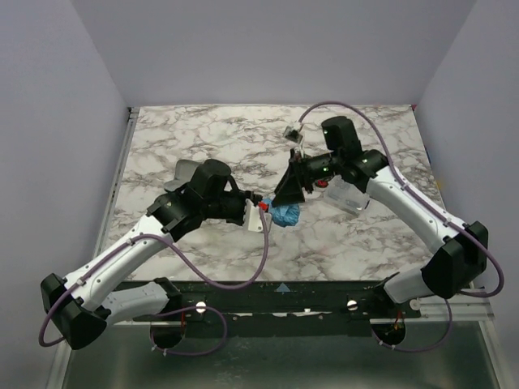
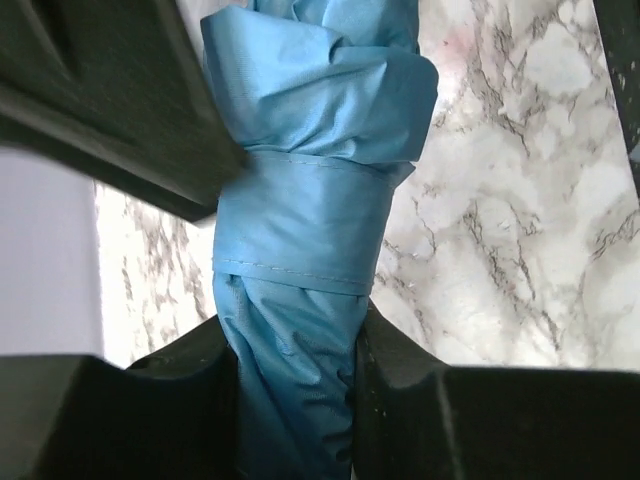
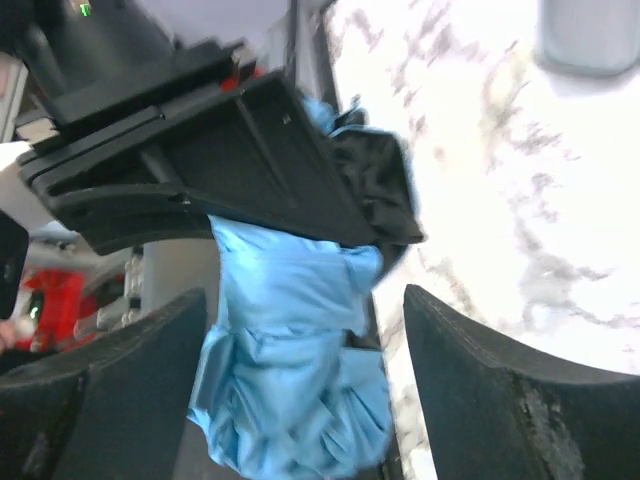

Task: Open the umbrella

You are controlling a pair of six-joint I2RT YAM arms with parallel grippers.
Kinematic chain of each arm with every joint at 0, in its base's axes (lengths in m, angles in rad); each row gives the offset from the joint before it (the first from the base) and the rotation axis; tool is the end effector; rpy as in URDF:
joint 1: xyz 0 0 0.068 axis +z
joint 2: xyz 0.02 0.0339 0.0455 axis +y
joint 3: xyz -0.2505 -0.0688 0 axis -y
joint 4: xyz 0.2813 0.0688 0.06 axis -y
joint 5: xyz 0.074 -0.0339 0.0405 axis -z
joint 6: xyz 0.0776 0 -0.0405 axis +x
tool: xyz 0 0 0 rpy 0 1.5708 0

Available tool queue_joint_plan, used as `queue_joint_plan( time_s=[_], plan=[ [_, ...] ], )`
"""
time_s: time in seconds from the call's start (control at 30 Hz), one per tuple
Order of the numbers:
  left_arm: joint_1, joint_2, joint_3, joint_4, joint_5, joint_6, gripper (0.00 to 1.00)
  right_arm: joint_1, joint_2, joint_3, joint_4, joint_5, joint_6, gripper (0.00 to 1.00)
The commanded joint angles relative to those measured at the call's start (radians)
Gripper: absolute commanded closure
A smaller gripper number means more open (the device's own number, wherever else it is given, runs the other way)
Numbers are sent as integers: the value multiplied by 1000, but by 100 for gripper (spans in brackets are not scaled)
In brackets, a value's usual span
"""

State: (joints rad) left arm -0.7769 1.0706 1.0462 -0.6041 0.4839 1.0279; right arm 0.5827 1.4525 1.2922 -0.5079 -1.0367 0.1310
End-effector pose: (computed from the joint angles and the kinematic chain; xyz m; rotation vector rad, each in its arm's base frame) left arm 0.1872 -0.2346 0.3025 1.8339 1.1076 -0.3849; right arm 0.2695 0.2576 0.3063 -1.0784 1.9951 1.5383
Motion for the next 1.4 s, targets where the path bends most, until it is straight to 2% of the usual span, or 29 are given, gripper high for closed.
queue_joint_plan(
  time_s=[0.0,0.1,0.17,0.2,0.27,0.33,0.4,0.57,0.77,1.03,1.1,1.13,1.27,1.3,1.37],
  plan=[
    [88,-43,42,135,138,-323,100,-178,-19,103,131,9,123,14],
    [208,-20,122,256,313,-699,100,-373,9,155,300,-17,320,1],
    [284,8,151,405,398,-999,100,-443,13,167,434,-23,431,0],
    [314,23,150,506,431,-1163,100,-455,10,169,485,-16,462,0],
    [355,47,139,692,444,-1377,100,-456,-10,146,589,-2,515,0],
    [379,72,136,823,447,-1530,100,-455,-46,58,778,20,677,0],
    [389,101,145,904,444,-1637,100,-447,-65,12,844,48,754,0],
    [390,149,119,1055,440,-1829,98,-352,-98,8,884,111,724,0],
    [388,189,88,1164,428,-1959,98,-233,-107,32,893,152,660,0],
    [346,233,112,1211,435,-1987,98,-118,-50,78,898,238,621,1],
    [333,242,119,1213,445,-1981,98,-114,-32,86,902,282,633,7],
    [327,244,122,1212,450,-1978,98,-114,-22,93,908,292,640,14],
    [325,244,119,1180,447,-1961,95,-115,-7,114,910,314,628,61],
    [329,241,121,1159,446,-1945,90,-116,-6,114,908,315,623,73],
    [341,233,132,1098,452,-1907,73,-115,-8,115,904,319,617,94]
  ],
)
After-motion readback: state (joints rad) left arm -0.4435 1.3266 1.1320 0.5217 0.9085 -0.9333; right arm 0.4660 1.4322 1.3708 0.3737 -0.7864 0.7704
